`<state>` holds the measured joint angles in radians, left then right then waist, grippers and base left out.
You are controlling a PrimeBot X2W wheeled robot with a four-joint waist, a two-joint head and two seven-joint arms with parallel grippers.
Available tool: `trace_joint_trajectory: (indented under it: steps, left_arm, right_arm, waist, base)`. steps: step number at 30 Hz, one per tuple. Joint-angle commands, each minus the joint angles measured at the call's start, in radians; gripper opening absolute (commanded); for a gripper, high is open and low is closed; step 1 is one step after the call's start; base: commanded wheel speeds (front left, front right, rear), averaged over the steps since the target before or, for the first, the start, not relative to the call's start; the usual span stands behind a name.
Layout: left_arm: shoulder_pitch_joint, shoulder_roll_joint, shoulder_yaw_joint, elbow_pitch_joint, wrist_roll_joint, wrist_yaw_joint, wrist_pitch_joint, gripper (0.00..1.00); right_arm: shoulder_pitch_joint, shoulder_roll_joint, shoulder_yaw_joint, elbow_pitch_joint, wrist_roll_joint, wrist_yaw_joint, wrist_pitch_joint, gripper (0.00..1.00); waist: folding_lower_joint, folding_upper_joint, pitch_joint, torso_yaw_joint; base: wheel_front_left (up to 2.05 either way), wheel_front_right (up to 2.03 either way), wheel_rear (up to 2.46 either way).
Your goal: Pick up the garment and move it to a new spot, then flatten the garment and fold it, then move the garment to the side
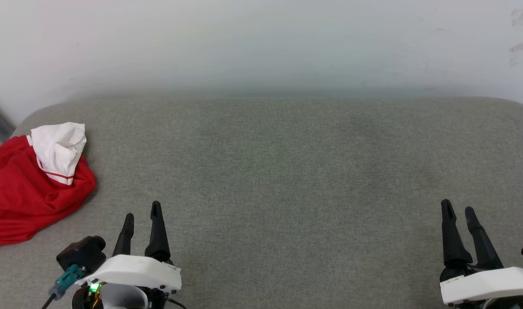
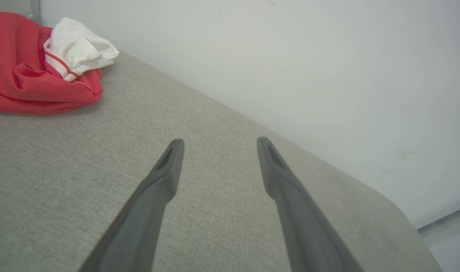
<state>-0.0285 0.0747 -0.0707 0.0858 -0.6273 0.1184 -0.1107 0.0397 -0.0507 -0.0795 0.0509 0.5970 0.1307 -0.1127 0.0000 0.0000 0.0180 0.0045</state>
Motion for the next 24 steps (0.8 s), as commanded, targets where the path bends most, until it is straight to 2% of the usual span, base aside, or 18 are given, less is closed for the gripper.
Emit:
trace_joint_trajectory:
  steps: [1,24]
  left_arm:
    - [-0.005,0.009,-0.013,-0.019,0.04,0.01,-0.014,1.0]
    - [0.021,0.023,-0.065,-0.046,0.259,0.031,-0.072,1.0]
  right_arm:
    - [0.0,-0.001,0.0,-0.02,-0.041,0.0,-0.012,1.0]
    - [0.033,0.0,0.003,-0.069,-0.257,0.0,-0.068,1.0]
  waist:
    - [0.0,0.0,0.001,0.001]
    - [0.0,0.0,0.006,0.009]
  base:
    - [0.0,0.0,0.0]
    - [0.0,0.0,0.0]
